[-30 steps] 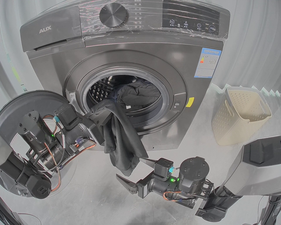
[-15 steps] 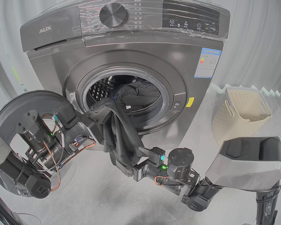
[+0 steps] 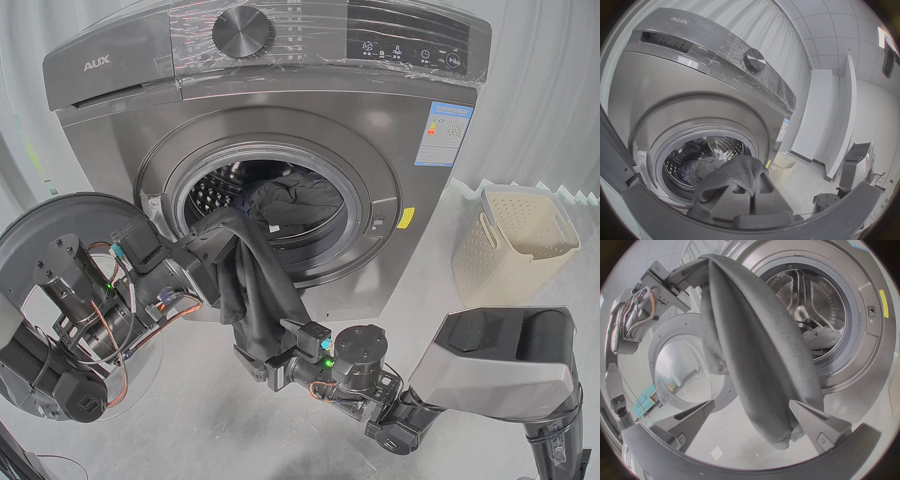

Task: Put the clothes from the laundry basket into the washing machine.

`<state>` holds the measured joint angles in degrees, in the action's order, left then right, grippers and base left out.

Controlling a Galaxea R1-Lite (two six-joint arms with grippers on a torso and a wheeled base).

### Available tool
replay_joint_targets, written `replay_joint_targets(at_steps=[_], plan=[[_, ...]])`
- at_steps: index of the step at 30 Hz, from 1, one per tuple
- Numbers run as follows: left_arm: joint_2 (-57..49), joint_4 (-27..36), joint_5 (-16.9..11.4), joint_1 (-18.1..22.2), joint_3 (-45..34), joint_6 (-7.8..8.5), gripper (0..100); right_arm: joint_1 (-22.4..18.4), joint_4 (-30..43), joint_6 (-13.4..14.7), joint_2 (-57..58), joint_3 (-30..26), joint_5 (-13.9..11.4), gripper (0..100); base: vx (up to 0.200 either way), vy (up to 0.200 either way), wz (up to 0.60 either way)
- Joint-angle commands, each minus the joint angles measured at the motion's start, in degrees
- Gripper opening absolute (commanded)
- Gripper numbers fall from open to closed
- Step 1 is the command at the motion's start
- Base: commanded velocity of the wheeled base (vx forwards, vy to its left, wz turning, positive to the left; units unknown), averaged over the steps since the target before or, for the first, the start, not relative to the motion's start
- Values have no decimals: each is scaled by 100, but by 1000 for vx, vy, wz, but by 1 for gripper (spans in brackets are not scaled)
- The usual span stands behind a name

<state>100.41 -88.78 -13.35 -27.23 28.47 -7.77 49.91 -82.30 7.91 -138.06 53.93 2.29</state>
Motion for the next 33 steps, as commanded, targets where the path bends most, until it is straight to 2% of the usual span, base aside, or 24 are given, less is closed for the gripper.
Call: replay_joint_targets(at_steps=[1,11,23,24,29,33], plan=[[40,-7,-1,25,1,-6,0,133,-14,9,77,-120,8,100,0,0,0],[31,1,-1,43,10,-6,0,116,-41,0,-11,39,-1,100,0,0,0],[-22,-7,-1,34,28,-6,0,-201,-14,61,-573,759,17,100,0,0,0],[-22,-7,-1,34,28,-6,0,-201,-23,61,-547,768,17,0,0,0,0],[31,-7,-10,52,10,-6,0,-148,-41,70,-406,654,17,0,0,0,0],[48,1,-10,131,-16,-14,0,-104,-67,79,-11,249,17,0,0,0,0]])
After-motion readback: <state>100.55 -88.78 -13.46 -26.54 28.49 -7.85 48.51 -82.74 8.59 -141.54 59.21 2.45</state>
